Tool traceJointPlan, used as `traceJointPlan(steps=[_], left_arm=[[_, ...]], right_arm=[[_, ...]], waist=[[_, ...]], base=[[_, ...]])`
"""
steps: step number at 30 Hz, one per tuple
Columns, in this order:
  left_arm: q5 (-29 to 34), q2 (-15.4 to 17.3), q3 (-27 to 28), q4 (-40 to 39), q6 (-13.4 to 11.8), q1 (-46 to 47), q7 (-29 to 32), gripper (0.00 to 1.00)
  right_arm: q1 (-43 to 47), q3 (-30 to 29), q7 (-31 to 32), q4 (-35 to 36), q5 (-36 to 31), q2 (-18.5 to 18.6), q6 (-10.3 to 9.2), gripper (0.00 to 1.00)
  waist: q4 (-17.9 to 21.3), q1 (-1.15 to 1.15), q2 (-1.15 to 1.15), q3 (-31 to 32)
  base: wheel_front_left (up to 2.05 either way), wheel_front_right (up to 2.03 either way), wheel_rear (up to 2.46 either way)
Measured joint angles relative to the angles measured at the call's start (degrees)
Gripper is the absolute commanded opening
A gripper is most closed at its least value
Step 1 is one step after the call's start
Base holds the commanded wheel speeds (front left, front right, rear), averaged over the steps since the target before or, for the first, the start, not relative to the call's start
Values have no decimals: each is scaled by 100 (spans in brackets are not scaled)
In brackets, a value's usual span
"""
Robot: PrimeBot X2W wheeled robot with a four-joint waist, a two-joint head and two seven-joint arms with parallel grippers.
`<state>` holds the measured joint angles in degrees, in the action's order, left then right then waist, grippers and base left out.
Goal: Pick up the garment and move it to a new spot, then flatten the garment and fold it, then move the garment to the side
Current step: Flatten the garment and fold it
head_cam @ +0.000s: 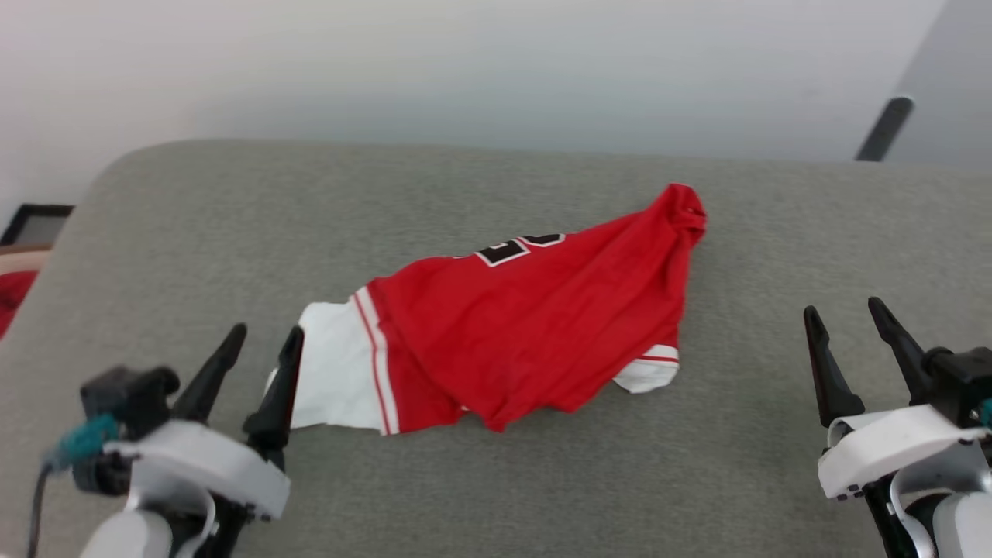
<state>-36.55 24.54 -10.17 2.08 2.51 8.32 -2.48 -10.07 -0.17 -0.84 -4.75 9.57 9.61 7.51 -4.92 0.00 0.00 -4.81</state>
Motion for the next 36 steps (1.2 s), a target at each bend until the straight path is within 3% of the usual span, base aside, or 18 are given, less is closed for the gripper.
traceJointPlan(steps=[8, 18, 28, 36], left_arm=[[-947, 261, -154, -401, -221, 677, 2258, 100], [-1586, 472, -397, -119, -1259, 1424, 4631, 100], [-1513, 634, -697, -70, -2048, 1562, 5661, 100], [-1455, 630, -766, 35, -2165, 1607, 5762, 100]], right_arm=[[232, -143, 88, 410, -48, -276, 0, 100], [271, -252, 163, 630, 1, -380, 0, 100], [271, -300, 135, 638, 9, -463, 0, 100], [244, -304, 83, 611, 33, -514, 0, 100]], waist=[[500, 0, 0, -121], [976, 0, 0, -369], [1322, 0, 0, -622], [1435, 0, 0, -795]], base=[[0, 0, 0], [0, 0, 0], [0, 0, 0], [0, 0, 0]])
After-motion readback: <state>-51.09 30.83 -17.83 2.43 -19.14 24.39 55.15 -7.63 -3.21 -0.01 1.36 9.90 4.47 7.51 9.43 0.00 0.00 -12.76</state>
